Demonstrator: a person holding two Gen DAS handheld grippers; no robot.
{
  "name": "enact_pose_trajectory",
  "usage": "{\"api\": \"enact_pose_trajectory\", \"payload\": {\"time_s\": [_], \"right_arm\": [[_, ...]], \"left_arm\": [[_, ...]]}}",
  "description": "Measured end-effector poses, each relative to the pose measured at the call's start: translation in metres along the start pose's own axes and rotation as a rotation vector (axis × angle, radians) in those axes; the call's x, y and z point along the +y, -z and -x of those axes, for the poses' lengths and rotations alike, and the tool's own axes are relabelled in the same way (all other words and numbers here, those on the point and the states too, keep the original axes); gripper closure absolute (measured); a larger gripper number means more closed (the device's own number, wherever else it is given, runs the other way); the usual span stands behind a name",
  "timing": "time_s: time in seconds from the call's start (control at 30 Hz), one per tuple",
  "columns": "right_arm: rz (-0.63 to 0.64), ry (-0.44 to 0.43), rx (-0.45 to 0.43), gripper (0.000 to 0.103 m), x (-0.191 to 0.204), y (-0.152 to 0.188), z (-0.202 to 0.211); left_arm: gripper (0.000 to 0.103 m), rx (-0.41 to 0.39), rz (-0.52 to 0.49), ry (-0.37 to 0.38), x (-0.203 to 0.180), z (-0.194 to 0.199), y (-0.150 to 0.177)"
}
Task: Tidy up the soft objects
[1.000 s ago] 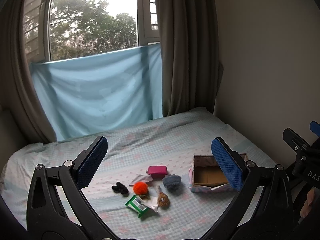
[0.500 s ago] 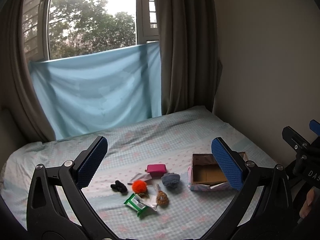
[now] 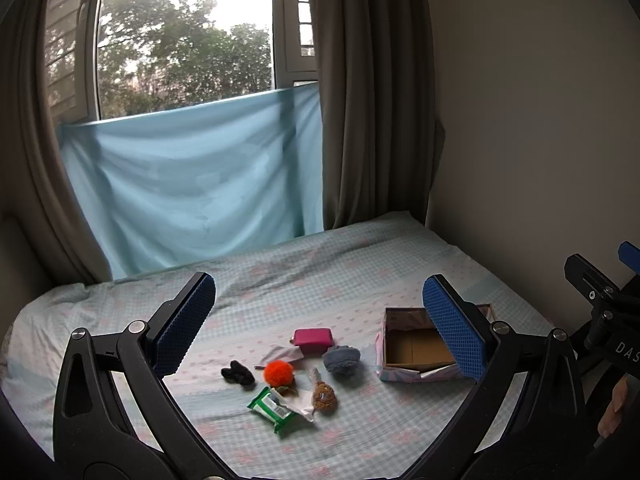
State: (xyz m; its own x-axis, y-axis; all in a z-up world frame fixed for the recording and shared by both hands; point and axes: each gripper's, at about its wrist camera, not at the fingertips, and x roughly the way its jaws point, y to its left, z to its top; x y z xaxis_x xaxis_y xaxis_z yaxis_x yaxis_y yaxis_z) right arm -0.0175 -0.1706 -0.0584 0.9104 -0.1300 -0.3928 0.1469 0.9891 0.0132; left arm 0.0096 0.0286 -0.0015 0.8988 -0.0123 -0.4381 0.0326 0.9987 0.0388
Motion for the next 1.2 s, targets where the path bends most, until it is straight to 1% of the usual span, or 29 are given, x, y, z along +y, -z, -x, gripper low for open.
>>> {"api": "enact_pose_trajectory", "payload": {"time_s": [0.23,0.37,0.47,0.57,0.63,0.73,0.83,0.9,1.0,1.1,1.2], "right_arm": [[-0.003,-0.003,-0.001,0.0,-0.003,0.0,-0.001],[-0.006,-0.011,0.014,0.0,-0.004,-0.002,-0.004],[-0.006,-0.032,0.038,0.0,-0.004,-0.004,-0.008],[0.007,-0.078,0.062,0.0,0.001,-0.002,-0.015],[0.021,-0.112,0.068,0.0,0.008,0.002,-0.021],[0.03,-0.142,0.086,0.0,0.022,0.012,-0.032],[0.026,-0.167,0.117,0.0,0.041,0.028,-0.043],[0.022,-0.168,0.148,0.0,0.054,0.039,-0.052],[-0.001,-0.165,0.199,0.0,0.077,0.059,-0.066],[-0.039,-0.157,0.247,0.0,0.099,0.08,-0.082],[-0.062,-0.134,0.292,0.0,0.121,0.103,-0.098]], "left_arm": [[0.0,0.002,0.001,-0.003,-0.002,-0.001,0.0],[0.0,0.019,0.011,-0.014,-0.002,-0.002,-0.001],[0.0,0.034,0.028,-0.04,0.003,-0.003,-0.004],[0.0,0.039,0.053,-0.085,0.015,-0.004,-0.002],[0.0,0.045,0.071,-0.119,0.027,-0.006,0.004],[0.0,0.078,0.098,-0.142,0.05,-0.014,0.02],[0.0,0.121,0.093,-0.171,0.076,-0.026,0.039],[0.0,0.154,0.092,-0.181,0.096,-0.035,0.052],[0.0,0.205,0.094,-0.163,0.128,-0.05,0.072],[0.0,0.243,0.07,-0.148,0.156,-0.071,0.09],[0.0,0.288,0.052,-0.116,0.184,-0.1,0.113]]}}
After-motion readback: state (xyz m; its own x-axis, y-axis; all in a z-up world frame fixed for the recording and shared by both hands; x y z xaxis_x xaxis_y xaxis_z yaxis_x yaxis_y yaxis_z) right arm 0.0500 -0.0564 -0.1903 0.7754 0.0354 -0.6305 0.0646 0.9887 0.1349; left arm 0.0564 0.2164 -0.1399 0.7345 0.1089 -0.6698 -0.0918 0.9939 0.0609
